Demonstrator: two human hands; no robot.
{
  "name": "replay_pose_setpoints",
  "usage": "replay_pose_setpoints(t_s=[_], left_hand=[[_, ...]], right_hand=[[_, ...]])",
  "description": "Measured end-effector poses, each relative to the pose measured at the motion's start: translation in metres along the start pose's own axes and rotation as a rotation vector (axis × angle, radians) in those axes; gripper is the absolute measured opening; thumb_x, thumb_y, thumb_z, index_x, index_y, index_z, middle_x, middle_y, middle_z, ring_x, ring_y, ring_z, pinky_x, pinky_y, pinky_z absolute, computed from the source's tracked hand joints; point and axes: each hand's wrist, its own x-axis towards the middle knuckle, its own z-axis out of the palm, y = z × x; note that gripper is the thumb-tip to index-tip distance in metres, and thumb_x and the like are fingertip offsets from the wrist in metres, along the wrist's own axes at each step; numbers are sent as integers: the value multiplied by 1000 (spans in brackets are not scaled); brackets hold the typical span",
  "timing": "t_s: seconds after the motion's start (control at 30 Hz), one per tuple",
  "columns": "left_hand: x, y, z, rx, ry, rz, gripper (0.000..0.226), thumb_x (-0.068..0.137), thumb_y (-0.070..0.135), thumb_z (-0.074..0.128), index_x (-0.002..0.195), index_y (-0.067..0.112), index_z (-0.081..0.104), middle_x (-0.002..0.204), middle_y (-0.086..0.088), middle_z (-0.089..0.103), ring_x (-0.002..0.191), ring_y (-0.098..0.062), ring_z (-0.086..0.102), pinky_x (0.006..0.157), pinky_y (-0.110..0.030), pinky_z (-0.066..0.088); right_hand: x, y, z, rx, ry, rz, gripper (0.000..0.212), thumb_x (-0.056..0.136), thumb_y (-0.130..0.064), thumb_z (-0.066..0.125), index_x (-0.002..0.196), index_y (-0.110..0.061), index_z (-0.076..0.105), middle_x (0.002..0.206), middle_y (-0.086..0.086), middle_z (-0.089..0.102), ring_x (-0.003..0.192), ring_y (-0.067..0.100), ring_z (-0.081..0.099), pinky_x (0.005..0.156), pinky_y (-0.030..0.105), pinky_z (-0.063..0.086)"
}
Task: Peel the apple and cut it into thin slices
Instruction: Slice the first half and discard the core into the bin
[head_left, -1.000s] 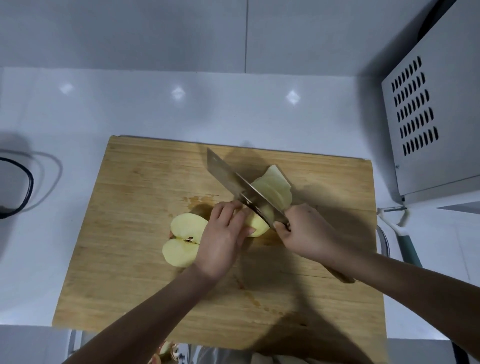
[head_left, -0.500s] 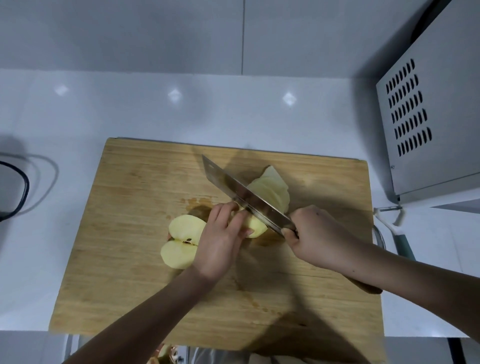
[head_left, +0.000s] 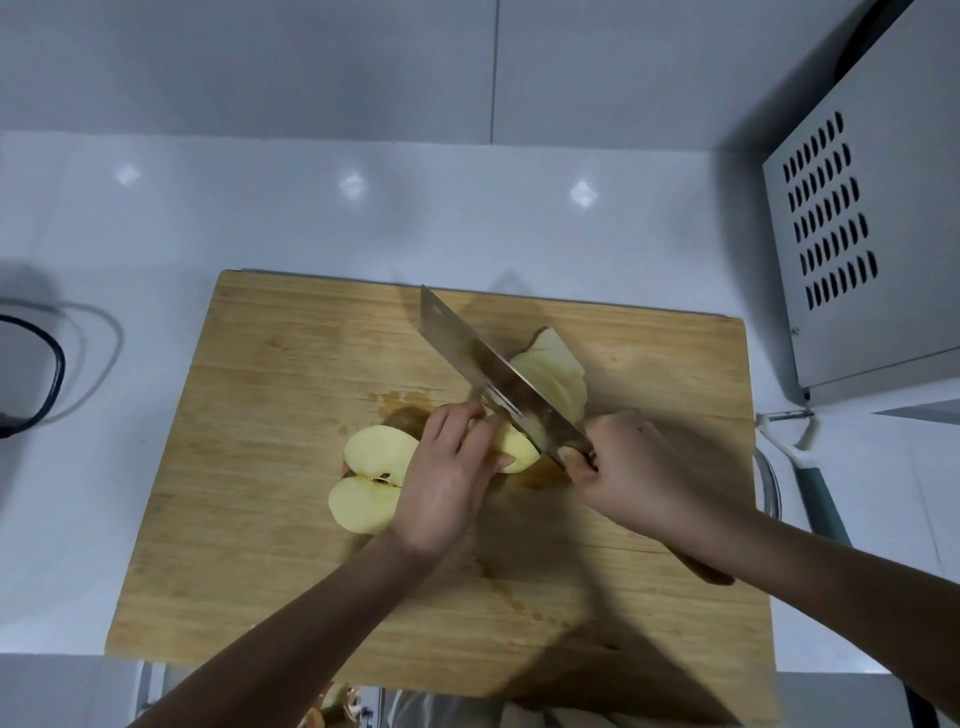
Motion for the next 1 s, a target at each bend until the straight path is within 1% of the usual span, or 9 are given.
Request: replay_pose_setpoints(t_s=[0.1, 0.27, 0.37, 0.5, 0.57, 0.63, 0.77, 0.9, 1.0], left_hand=[[1, 1, -1, 40, -12, -16, 34, 84, 30, 52, 104, 3, 61, 106, -16, 62, 102, -25, 46, 84, -37, 49], [1, 1, -1, 20, -13, -8, 32, 83, 27, 54, 103, 3, 60, 105, -18, 62, 102, -25, 45, 88, -33, 38], [1, 1, -1, 13, -6, -5, 32, 84, 27, 54, 103, 2, 60, 106, -17, 62, 102, -26, 46, 87, -34, 40], [1, -1, 1, -9, 9, 14, 31, 87, 28, 54, 105, 3, 58, 105, -19, 62, 102, -28, 46, 89, -35, 39], [0, -2, 1, -18, 3, 11, 32, 89, 30, 54, 107, 3, 58, 106, -19, 61, 102, -29, 47, 88, -35, 40], [-1, -1, 0, -22, -11, 3, 33, 89, 29, 55, 106, 1, 60, 105, -18, 60, 101, -29, 47, 87, -35, 40], [-2, -3, -3, -35, -10, 23, 30, 87, 27, 56, 107, 4, 56, 105, -17, 59, 101, -27, 47, 86, -33, 42], [-3, -5, -7, -8, -24, 7, 32, 85, 25, 54, 107, 3, 62, 105, -18, 59, 103, -25, 45, 82, -36, 50], [-2, -2, -8, 20, -44, -2, 30, 77, 14, 72, 104, 1, 65, 104, -20, 61, 102, -25, 45, 78, -39, 53]], right_hand=[[-13, -1, -10, -38, -3, -40, 28, 94, -29, 46, 83, -9, 62, 69, 1, 57, 60, 15, 55, 48, 20, 36], [-16, -5, -10, -93, -13, -52, 25, 95, -28, 43, 83, -14, 59, 66, -4, 50, 53, 9, 45, 43, 17, 27], [-13, -6, -10, -111, -29, -43, 25, 95, -28, 42, 81, -14, 56, 68, -2, 52, 56, 11, 48, 43, 18, 27], [1, -12, 2, -110, -71, -12, 35, 95, -23, 45, 61, -19, 37, 61, -6, 42, 51, 3, 39, 43, 16, 22], [12, -16, 13, -102, -83, -8, 38, 92, -17, 48, 57, -21, 34, 59, -6, 41, 50, 4, 37, 42, 17, 22], [20, -16, 22, -65, -74, 2, 37, 92, -16, 48, 57, -20, 35, 58, -5, 42, 50, 5, 38, 43, 18, 24], [19, -8, 20, 18, -40, 27, 36, 95, -23, 46, 60, -19, 39, 58, -4, 45, 50, 7, 43, 43, 21, 29], [1, -3, 5, -6, -4, 21, 28, 94, -28, 46, 78, -10, 59, 67, 1, 57, 61, 16, 56, 49, 24, 39], [-15, -2, -4, -11, -10, 6, 29, 95, -30, 45, 81, -10, 61, 64, -1, 55, 59, 14, 55, 49, 23, 38]])
